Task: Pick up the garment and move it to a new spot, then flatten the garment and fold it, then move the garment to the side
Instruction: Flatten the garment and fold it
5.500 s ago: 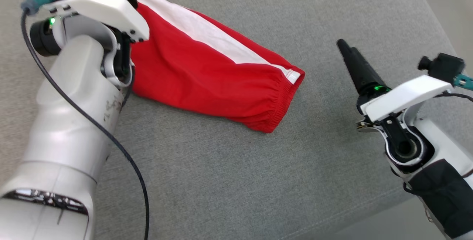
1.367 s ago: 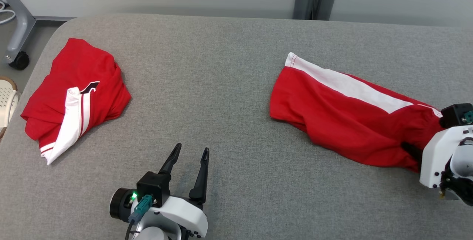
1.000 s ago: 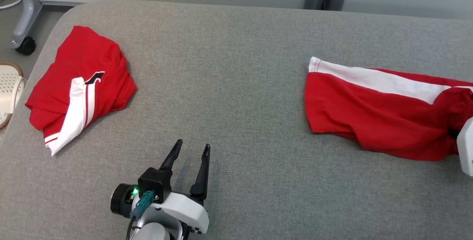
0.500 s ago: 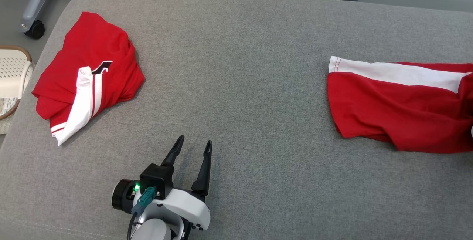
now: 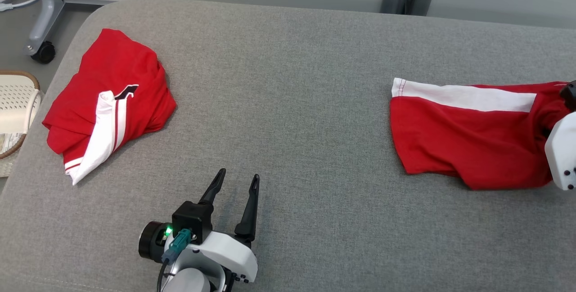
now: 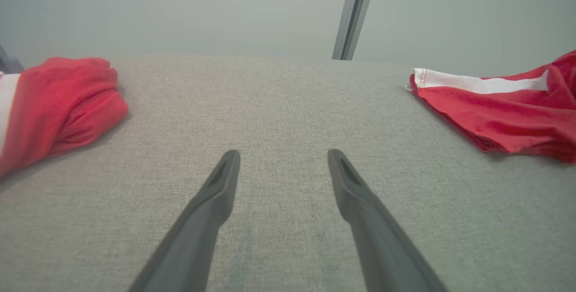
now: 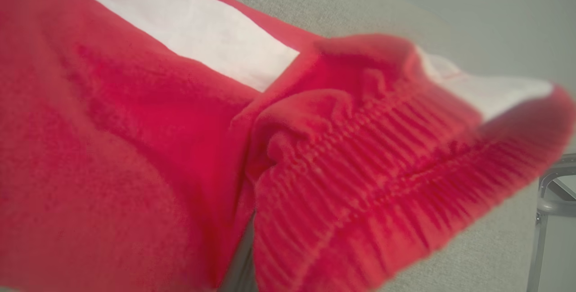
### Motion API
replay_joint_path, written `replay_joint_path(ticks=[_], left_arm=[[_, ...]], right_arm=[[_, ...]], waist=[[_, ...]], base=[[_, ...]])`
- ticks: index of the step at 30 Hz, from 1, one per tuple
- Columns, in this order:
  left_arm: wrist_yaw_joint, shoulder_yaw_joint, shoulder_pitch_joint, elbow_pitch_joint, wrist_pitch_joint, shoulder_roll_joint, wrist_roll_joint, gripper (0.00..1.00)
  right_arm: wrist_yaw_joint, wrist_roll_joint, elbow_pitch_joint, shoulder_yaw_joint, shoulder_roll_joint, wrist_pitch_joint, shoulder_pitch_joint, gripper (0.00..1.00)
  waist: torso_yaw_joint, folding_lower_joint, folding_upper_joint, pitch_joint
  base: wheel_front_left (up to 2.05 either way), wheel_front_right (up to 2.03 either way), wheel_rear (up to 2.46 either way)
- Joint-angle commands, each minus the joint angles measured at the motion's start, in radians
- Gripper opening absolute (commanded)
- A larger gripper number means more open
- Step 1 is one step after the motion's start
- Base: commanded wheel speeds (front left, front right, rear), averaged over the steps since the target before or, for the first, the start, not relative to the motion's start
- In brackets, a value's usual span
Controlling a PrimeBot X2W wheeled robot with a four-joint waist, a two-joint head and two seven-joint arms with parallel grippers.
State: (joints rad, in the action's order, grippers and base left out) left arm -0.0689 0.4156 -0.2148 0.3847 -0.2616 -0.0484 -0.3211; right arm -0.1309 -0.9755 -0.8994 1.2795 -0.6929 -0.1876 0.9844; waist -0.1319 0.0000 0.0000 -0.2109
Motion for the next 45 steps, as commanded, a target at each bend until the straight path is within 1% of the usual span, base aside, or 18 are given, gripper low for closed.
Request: replay_joint_path(ticks=[1,10,18,24,40,45], left_arm=[[-0.005,0.001,0.001,0.001,-0.005,-0.004,-0.011,1.00],[-0.010,0.012,0.018,0.000,-0.005,-0.004,-0.036,1.00],[-0.012,0.020,0.028,0.004,-0.005,-0.004,-0.050,1.00],[-0.010,0.025,0.036,0.009,-0.005,-0.004,-0.057,1.00],[-0.024,0.064,0.030,-0.002,-0.005,-0.004,-0.088,1.00],[-0.030,0.066,0.020,-0.006,-0.005,-0.004,-0.093,1.00]], right_arm=[[0.000,0.002,0.006,0.001,0.007,-0.017,0.010,0.00],[0.000,0.033,0.039,0.001,0.047,-0.101,0.032,0.00],[0.000,0.042,0.041,0.002,0.094,-0.157,0.041,0.00],[0.000,0.045,0.024,0.002,0.138,-0.197,0.041,0.00],[0.000,0.010,-0.049,0.002,0.225,-0.232,0.055,0.00],[0.000,0.024,-0.069,0.002,0.237,-0.257,0.049,0.00]], waist=[[-0.001,0.0000,0.0000,0.008],[-0.019,0.0000,0.0000,0.036],[-0.046,0.0000,0.0000,0.050],[-0.075,0.0000,0.0000,0.051],[-0.160,0.0000,0.0000,0.022],[-0.172,0.0000,0.0000,0.012]], base=[[0.00,0.00,0.00],[0.00,0.00,0.00],[0.00,0.00,0.00],[0.00,0.00,0.00],[0.00,0.00,0.00],[0.00,0.00,0.00]])
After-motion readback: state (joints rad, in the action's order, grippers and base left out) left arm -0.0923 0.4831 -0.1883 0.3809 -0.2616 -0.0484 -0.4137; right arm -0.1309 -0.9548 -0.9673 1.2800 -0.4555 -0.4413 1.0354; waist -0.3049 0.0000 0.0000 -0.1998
